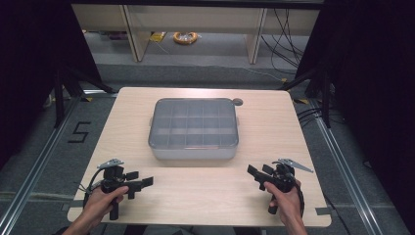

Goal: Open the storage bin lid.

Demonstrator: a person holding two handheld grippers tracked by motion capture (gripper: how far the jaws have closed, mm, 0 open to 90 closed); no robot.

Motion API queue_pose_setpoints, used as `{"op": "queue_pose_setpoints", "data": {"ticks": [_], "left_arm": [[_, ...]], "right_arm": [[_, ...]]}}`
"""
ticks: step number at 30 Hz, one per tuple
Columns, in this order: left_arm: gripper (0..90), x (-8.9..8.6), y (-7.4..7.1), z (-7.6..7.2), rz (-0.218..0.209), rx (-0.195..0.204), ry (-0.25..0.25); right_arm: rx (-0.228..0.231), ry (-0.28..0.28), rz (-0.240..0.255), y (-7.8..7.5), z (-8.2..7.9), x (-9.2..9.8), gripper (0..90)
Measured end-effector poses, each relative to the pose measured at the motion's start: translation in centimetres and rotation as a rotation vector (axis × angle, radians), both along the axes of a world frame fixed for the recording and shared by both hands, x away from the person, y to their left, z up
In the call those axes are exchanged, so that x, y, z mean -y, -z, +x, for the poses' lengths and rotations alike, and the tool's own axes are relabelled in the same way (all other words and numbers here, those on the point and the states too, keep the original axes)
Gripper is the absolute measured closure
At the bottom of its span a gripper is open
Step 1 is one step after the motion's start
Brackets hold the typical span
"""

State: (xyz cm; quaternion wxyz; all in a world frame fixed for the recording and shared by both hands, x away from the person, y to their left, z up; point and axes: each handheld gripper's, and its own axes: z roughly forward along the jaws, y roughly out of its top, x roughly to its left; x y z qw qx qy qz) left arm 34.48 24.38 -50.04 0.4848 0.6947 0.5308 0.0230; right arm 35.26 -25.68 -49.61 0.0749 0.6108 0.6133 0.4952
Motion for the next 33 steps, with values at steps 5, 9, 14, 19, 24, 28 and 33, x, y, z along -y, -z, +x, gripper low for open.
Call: {"op": "queue_pose_setpoints", "data": {"ticks": [5,9,14,19,24,28,33], "left_arm": [[15.2,-0.2,-0.2,0.5,-0.002,-0.001,-0.010],[15.2,-0.4,-0.6,0.9,-0.007,0.010,-0.011],[15.4,-0.5,-1.4,1.8,-0.013,0.033,-0.034],[15.5,-0.5,-1.7,2.6,-0.016,0.038,-0.039],[15.0,-0.8,-2.1,3.7,-0.026,0.048,-0.043],[15.0,-0.9,-2.1,4.3,-0.019,0.053,-0.071],[15.0,-1.4,-2.4,5.1,-0.037,0.038,-0.085]], "right_arm": [[0.027,-0.013,-0.012,-0.3,1.0,0.2,24.6],[0.001,-0.009,0.036,-1.3,1.5,-0.1,24.6],[0.062,-0.015,-0.027,-1.4,3.5,0.5,24.9],[0.076,-0.003,-0.021,-1.9,4.7,0.9,24.9],[0.050,0.030,0.027,-3.3,6.2,0.6,25.1],[0.096,0.011,-0.001,-3.6,7.3,0.7,25.0],[0.064,0.010,0.027,-4.1,8.0,0.2,25.0]]}}
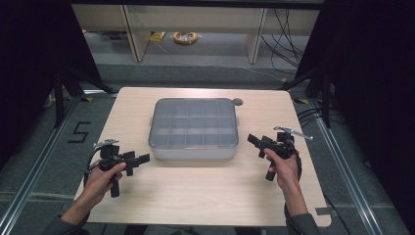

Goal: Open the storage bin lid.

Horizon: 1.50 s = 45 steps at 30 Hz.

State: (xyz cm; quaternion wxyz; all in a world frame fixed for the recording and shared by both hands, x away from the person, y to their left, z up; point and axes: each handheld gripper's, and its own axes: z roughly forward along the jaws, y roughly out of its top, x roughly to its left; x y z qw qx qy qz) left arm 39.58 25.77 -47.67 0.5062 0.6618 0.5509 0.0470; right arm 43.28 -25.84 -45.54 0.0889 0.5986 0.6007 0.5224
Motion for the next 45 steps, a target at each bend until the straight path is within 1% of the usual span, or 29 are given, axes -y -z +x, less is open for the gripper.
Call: {"op": "queue_pose_setpoints", "data": {"ticks": [2,3,4,5,6,9,10,12,13,14,15,16,19,20,21,27,28,29,30,31,32,34,35,37,38,40,41,43,45], "left_arm": [[15.0,-0.1,-0.2,0.4,-0.001,0.005,-0.010],[15.0,-0.1,-0.3,0.7,0.000,0.006,-0.015],[15.0,-0.1,-0.4,0.9,0.005,0.005,-0.012],[15.0,0.0,-0.5,1.5,0.000,0.002,-0.015],[15.0,0.0,-0.5,1.5,0.000,0.002,-0.015],[15.0,0.2,-0.9,2.3,-0.003,0.000,-0.014],[15.1,0.2,-1.0,2.6,0.000,0.002,-0.012],[15.5,0.2,-1.3,3.2,-0.003,0.008,-0.022],[16.3,0.2,-1.4,3.5,-0.002,0.009,-0.027],[17.3,0.1,-1.5,3.8,-0.007,0.013,-0.033],[17.8,0.0,-1.7,4.4,-0.015,0.010,-0.039],[18.3,0.0,-1.7,4.4,-0.015,0.010,-0.039],[18.6,0.0,-2.0,5.3,-0.014,0.004,-0.044],[18.9,-0.1,-2.1,5.5,-0.006,0.002,-0.038],[19.7,0.1,-2.2,6.0,-0.012,0.008,-0.045],[25.5,0.3,-2.3,7.1,-0.017,0.004,-0.048],[25.5,0.4,-2.3,7.4,-0.020,-0.002,-0.045],[26.2,0.3,-2.4,8.0,-0.026,-0.017,-0.035],[27.3,0.3,-2.4,8.3,-0.028,-0.018,-0.048],[28.3,0.4,-2.4,8.7,-0.032,-0.022,-0.056],[29.1,0.4,-2.4,8.7,-0.032,-0.022,-0.056],[29.4,0.2,-2.4,9.3,-0.028,-0.037,-0.062],[30.0,0.3,-2.3,9.7,-0.040,-0.039,-0.077],[32.4,0.4,-2.3,10.2,-0.037,-0.052,-0.076],[33.5,0.5,-2.3,10.5,-0.035,-0.054,-0.078],[35.7,0.6,-2.1,11.0,-0.024,-0.065,-0.075],[35.7,0.7,-2.0,11.3,-0.025,-0.073,-0.077],[39.2,1.1,-1.8,12.0,-0.032,-0.090,-0.075],[39.6,1.3,-1.8,12.2,-0.030,-0.099,-0.075]], "right_arm": [[0.016,-0.013,-0.018,0.0,0.5,-0.1,25.0],[-0.001,-0.014,0.008,-0.2,0.8,-0.5,25.0],[-0.001,-0.014,0.008,-0.2,0.8,-0.5,25.0],[0.025,-0.012,-0.028,-0.1,1.5,-0.5,25.0],[0.025,-0.012,-0.028,-0.1,1.5,-0.5,25.0],[0.017,-0.012,-0.024,-0.3,2.1,-0.7,25.2],[-0.023,-0.003,0.015,-0.5,2.1,-1.1,25.3],[-0.025,-0.012,0.010,-0.5,2.5,-1.4,25.7],[-0.002,-0.014,-0.015,-0.3,2.8,-1.3,25.8],[-0.028,-0.007,0.005,-0.4,2.9,-1.6,25.9],[0.007,-0.028,-0.027,-0.2,3.5,-1.5,27.1],[0.007,-0.028,-0.027,-0.2,3.5,-1.5,27.1],[0.004,-0.033,-0.022,-0.3,4.2,-1.9,28.5],[-0.038,-0.019,0.011,-0.6,4.2,-2.3,29.4],[0.001,-0.036,-0.028,-0.5,4.9,-2.1,30.0],[-0.025,-0.032,-0.026,-0.5,6.3,-2.2,34.7],[-0.025,-0.032,-0.026,-0.5,6.3,-2.2,34.7],[-0.083,-0.019,0.015,-0.7,6.3,-2.7,36.3],[-0.073,-0.026,0.002,-0.5,6.6,-2.7,36.9],[-0.099,-0.020,0.023,-0.7,6.6,-3.0,38.1],[-0.099,-0.020,0.023,-0.7,6.6,-3.0,38.1],[-0.043,-0.051,-0.018,-0.3,7.2,-2.9,39.2],[-0.049,-0.052,-0.011,-0.2,7.3,-3.0,40.1],[-0.066,-0.052,0.007,-0.3,7.4,-3.3,40.7],[-0.110,-0.039,0.040,-0.4,7.4,-3.8,41.5],[-0.093,-0.051,0.027,-0.3,7.6,-3.8,41.5],[-0.122,-0.035,0.040,-0.3,7.6,-4.0,41.6],[-0.135,-0.042,0.061,-0.3,7.8,-4.2,41.9],[-0.119,-0.050,0.044,-0.1,7.9,-4.2,41.9]]}}
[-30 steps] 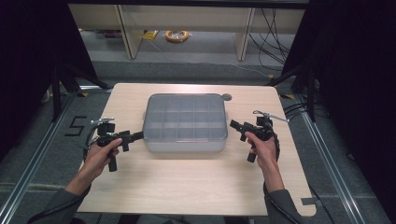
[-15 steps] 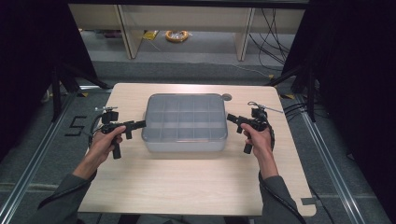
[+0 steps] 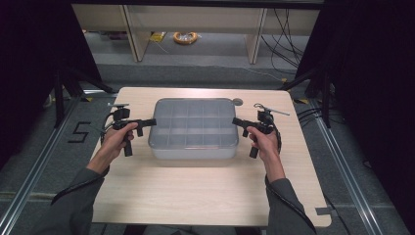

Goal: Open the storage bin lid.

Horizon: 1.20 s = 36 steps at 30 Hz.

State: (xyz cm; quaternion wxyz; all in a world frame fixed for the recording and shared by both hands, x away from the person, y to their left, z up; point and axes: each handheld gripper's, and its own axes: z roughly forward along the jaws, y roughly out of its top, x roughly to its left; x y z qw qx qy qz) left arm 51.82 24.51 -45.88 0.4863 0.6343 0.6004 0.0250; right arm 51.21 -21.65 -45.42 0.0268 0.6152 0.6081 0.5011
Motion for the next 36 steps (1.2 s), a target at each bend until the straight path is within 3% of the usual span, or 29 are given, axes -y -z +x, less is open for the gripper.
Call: {"op": "queue_pose_setpoints", "data": {"ticks": [1,3,4,8,9,11,12,13,15,17,18,19,20,21,22,23,24,25,27,28,29,30,31,32,35,36], "left_arm": [[39.8,0.2,0.1,0.4,0.004,-0.008,0.000],[40.1,0.4,0.2,0.6,0.005,-0.014,0.000],[40.6,0.5,0.2,0.7,-0.002,-0.022,-0.005],[41.6,0.9,0.6,1.3,-0.009,-0.050,-0.009],[42.4,1.0,0.7,1.4,0.002,-0.054,-0.007],[42.4,1.1,0.9,1.6,-0.014,-0.055,0.003],[45.7,1.3,0.7,1.6,-0.019,-0.060,-0.001],[45.6,1.3,0.7,1.6,-0.019,-0.060,-0.001],[46.6,1.6,0.3,1.4,0.029,-0.025,0.004],[48.3,1.6,0.3,1.3,0.029,-0.024,-0.001],[48.3,1.7,0.2,1.3,0.027,-0.029,-0.009],[49.2,1.7,0.2,1.2,0.032,-0.022,-0.009],[49.4,1.7,0.2,1.2,0.031,-0.022,-0.012],[49.4,1.7,0.1,1.0,0.029,-0.024,-0.013],[50.1,1.7,0.1,1.0,0.029,-0.024,-0.013],[50.1,1.7,0.1,1.0,0.028,-0.021,-0.022],[50.7,1.7,-0.2,0.8,0.007,-0.025,-0.043],[51.6,1.7,-0.2,0.8,0.007,-0.025,-0.043],[52.8,1.5,-0.4,0.5,-0.016,-0.013,-0.053],[52.8,1.5,-0.7,0.3,-0.017,-0.006,-0.056],[52.7,1.4,-0.9,0.1,-0.006,0.011,-0.047],[54.4,1.3,-1.1,0.0,-0.019,0.025,-0.051],[54.4,1.1,-1.3,-0.1,-0.046,0.020,-0.053],[57.0,0.7,-2.0,-0.4,-0.086,0.042,-0.054],[58.8,0.4,-2.8,-1.0,-0.094,0.068,-0.068],[59.2,0.1,-3.5,-1.5,-0.081,0.100,-0.049]], "right_arm": [[-0.023,0.005,0.010,0.0,0.1,-0.3,42.1],[0.002,-0.002,-0.019,0.2,0.3,-0.2,42.2],[-0.014,-0.008,-0.001,0.1,0.4,-0.4,42.4],[-0.002,-0.011,-0.023,0.5,0.8,-0.6,43.3],[-0.043,0.002,0.004,0.2,0.7,-0.9,43.5],[-0.019,-0.010,-0.017,0.4,0.9,-1.0,43.8],[-0.048,-0.011,0.005,0.5,1.0,-1.1,46.2],[-0.048,-0.011,0.005,0.5,1.0,-1.1,46.2],[-0.045,0.006,0.013,0.5,1.1,-1.4,49.6],[-0.042,-0.001,-0.006,0.4,1.0,-1.4,50.1],[-0.098,0.019,0.024,0.0,0.8,-1.7,50.4],[-0.036,0.014,-0.024,0.3,1.0,-1.5,51.0],[-0.016,0.012,-0.029,0.2,0.9,-1.3,54.2],[-0.032,0.031,0.002,-0.1,0.7,-1.4,55.1],[-0.032,0.031,0.002,-0.1,0.7,-1.4,55.1],[-0.002,0.028,-0.007,-0.2,0.7,-1.2,55.4],[-0.045,0.043,0.006,-0.6,0.3,-1.4,56.6],[-0.045,0.043,0.006,-0.6,0.3,-1.4,56.6],[-0.025,0.052,0.021,-0.8,0.1,-1.5,60.2],[0.006,0.040,0.034,-1.0,0.0,-1.5,61.4],[0.061,0.023,0.002,-1.1,0.0,-1.4,61.5],[0.052,0.038,0.011,-2.1,-0.4,-1.9,61.4],[0.052,0.038,0.011,-2.1,-0.4,-1.9,61.4],[0.083,0.036,-0.002,-2.6,-0.5,-1.9,62.0],[0.083,0.037,0.012,-3.1,-0.8,-2.1,62.4],[0.127,0.024,-0.021,-3.3,-0.9,-1.9,62.6]]}}
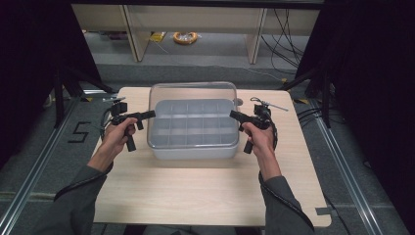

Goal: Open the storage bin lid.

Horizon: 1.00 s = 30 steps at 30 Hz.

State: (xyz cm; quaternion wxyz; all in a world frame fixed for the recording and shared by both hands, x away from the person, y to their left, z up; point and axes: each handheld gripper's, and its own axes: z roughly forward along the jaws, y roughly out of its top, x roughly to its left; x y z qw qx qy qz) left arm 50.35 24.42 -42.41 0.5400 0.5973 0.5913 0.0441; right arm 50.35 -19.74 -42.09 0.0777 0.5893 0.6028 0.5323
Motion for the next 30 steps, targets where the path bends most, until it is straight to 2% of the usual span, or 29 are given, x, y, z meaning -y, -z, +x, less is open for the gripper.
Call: {"op": "queue_pose_setpoints", "data": {"ticks": [2,3,4,6,7,9,11,12,14,16,17,18,20,23,24,30], "left_arm": [[59.7,0.0,-0.3,-0.3,-0.001,0.011,0.000],[60.1,-0.1,-0.6,-0.6,-0.002,0.020,-0.001],[60.5,-0.2,-0.8,-1.0,-0.011,0.025,-0.001],[61.9,-0.4,-1.1,-1.9,-0.016,0.037,-0.002],[62.3,-0.5,-1.2,-2.4,-0.020,0.034,0.003],[64.1,-0.7,-1.3,-3.2,-0.040,0.048,0.003],[65.0,-0.7,-1.4,-4.2,-0.022,0.062,0.002],[64.7,-0.6,-1.3,-4.6,-0.013,0.063,0.003],[65.2,-0.6,-1.1,-5.4,-0.027,0.066,0.011],[66.4,-0.7,-0.7,-6.8,-0.026,0.072,0.034],[66.4,-0.7,-0.7,-6.8,-0.026,0.072,0.034],[66.3,-0.6,-0.5,-7.3,-0.026,0.080,0.042],[66.3,-0.5,0.2,-8.6,-0.010,0.074,0.056],[66.7,-0.4,0.8,-9.4,-0.015,0.076,0.069],[66.6,-0.3,1.3,-10.1,-0.005,0.061,0.084],[67.2,-0.1,2.1,-10.7,0.000,0.046,0.114]], "right_arm": [[-0.003,-0.004,0.014,-0.3,-0.2,-0.1,62.7],[-0.025,0.006,0.045,-0.6,-0.5,-0.3,62.9],[-0.025,0.004,0.060,-0.9,-0.8,-0.3,63.1],[0.002,-0.008,0.057,-1.1,-1.2,-0.2,63.3],[0.002,-0.009,0.063,-1.3,-1.5,-0.2,63.3],[0.033,-0.025,0.048,-1.5,-2.0,0.0,63.6],[0.050,-0.037,0.052,-1.7,-2.6,0.1,64.0],[0.051,-0.045,0.046,-1.9,-3.5,0.1,64.2],[0.045,-0.047,0.048,-1.9,-3.9,0.2,64.3],[0.040,-0.056,0.059,-1.5,-5.2,0.5,64.6],[0.040,-0.056,0.059,-1.5,-5.2,0.5,64.6],[0.042,-0.060,0.062,-1.1,-6.1,0.7,64.6],[0.044,-0.062,0.057,-0.7,-6.9,0.9,64.7],[0.040,-0.068,0.055,-0.2,-7.6,1.1,64.7],[0.044,-0.069,0.062,0.1,-8.3,1.3,64.8],[0.054,-0.064,0.040,0.8,-9.3,1.6,64.5]]}}
